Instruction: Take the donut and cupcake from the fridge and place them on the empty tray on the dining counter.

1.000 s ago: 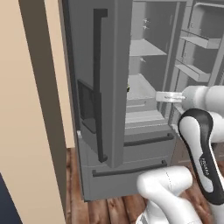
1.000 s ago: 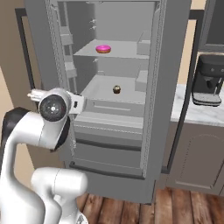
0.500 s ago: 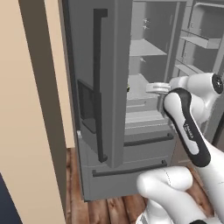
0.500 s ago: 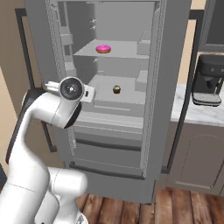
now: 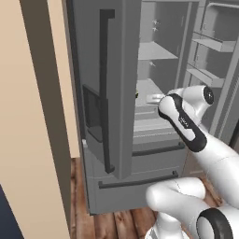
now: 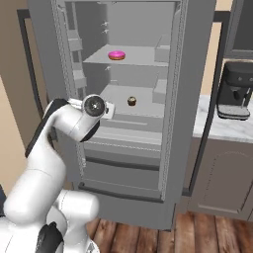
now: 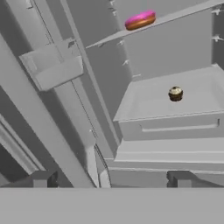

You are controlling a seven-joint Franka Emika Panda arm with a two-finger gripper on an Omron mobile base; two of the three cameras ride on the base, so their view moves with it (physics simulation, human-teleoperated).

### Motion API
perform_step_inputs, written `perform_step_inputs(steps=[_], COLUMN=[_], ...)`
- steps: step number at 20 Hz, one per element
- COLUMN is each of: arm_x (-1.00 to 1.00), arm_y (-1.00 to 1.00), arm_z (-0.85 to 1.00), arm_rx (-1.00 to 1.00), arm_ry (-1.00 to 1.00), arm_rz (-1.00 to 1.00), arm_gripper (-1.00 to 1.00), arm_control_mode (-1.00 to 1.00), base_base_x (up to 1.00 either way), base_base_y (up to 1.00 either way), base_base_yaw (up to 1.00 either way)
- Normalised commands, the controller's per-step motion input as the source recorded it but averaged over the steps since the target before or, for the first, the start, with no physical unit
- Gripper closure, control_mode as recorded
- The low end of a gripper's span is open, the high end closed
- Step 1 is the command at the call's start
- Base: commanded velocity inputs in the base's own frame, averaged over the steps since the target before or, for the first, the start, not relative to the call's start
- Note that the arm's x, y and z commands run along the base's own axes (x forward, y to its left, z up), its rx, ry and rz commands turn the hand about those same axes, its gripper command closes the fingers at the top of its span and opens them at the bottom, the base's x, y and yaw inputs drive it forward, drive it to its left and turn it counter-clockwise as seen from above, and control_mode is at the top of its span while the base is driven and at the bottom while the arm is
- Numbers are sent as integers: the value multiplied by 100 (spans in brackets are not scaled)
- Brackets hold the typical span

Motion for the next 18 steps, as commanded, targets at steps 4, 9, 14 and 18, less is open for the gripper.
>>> perform_step_inputs(steps=[4, 9, 14, 18], arm_x=[77, 53, -13, -46], arm_y=[5, 21, 63, 72], arm_z=[-39, -20, -16, -22], arm_rx=[0, 2, 0, 2], arm_ry=[0, 1, 0, 0], arm_rz=[0, 0, 4, 8], arm_gripper=[-100, -100, -100, -100], arm_control_mode=[-100, -100, -100, -100], base_base_x=[0, 0, 0, 0], base_base_y=[0, 0, 0, 0], base_base_yaw=[0, 0, 0, 0])
